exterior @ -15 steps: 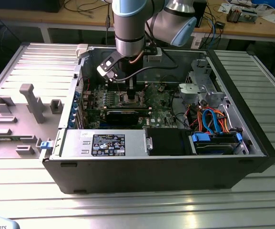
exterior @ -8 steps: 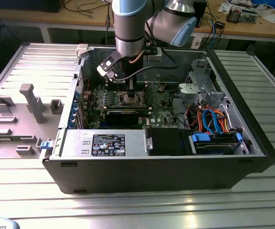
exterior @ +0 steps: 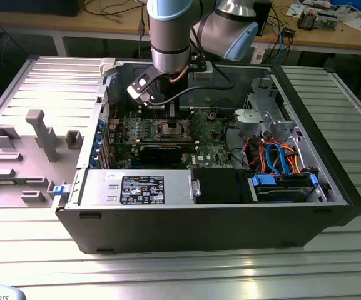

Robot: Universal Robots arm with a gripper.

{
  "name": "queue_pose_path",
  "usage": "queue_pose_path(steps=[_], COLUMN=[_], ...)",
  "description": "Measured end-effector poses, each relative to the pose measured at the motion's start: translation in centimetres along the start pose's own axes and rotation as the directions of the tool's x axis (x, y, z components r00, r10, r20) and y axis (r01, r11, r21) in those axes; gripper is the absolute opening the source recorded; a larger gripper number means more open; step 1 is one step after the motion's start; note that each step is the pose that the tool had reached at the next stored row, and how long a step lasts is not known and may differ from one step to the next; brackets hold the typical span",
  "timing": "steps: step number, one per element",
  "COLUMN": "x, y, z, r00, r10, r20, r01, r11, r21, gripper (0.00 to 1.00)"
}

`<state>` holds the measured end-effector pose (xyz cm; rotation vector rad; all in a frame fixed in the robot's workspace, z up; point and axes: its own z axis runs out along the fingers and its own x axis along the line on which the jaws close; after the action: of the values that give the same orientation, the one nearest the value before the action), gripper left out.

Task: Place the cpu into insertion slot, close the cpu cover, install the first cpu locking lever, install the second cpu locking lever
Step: 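Close the cpu cover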

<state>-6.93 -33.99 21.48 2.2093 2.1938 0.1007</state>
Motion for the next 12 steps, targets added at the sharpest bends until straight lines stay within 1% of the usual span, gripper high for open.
queue_pose_path(steps=[8,12], x=[0.00,0.01], y=[0.00,0.03], z=[-0.03,-0.45], r00=[1.0000,1.0000], r10=[0.000,0.000], r20=[0.0000,0.0047], r01=[0.000,0.000], r11=[1.0000,1.0000], r21=[0.0000,0.0001], gripper=[0.11,0.11])
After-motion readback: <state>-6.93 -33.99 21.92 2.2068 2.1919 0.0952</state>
